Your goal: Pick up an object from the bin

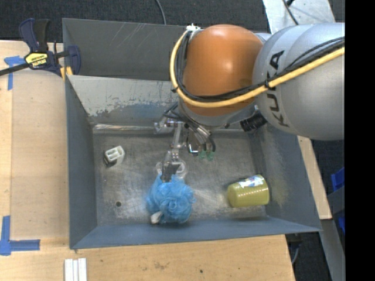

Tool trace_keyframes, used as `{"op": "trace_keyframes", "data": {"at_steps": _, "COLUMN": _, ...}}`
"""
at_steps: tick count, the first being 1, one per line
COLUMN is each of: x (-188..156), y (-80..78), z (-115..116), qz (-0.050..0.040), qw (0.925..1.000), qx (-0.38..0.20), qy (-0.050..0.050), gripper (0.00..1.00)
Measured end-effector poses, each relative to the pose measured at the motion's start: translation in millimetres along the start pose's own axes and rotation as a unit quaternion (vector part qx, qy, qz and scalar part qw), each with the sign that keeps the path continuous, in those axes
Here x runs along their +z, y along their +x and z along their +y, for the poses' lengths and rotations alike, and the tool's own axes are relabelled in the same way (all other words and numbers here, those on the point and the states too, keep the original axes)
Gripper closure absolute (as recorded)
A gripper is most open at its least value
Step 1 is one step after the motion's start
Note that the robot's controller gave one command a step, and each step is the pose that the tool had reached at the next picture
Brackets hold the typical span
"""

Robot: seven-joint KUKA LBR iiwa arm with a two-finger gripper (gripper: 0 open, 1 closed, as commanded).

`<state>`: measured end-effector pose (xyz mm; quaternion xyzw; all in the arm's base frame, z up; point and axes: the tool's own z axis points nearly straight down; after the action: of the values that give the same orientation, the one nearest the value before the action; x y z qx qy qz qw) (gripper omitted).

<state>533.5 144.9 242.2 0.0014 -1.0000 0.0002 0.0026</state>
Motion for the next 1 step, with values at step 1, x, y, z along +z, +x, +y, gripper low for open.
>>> {"op": "trace_keyframes", "data": {"at_steps": 1, "x": -4.1, "y": -1.7, "z": -0.8, "qz": -0.0039, "qw": 1.0000, "qx": 0.001, "qy": -0.001, "gripper": 0.00}}
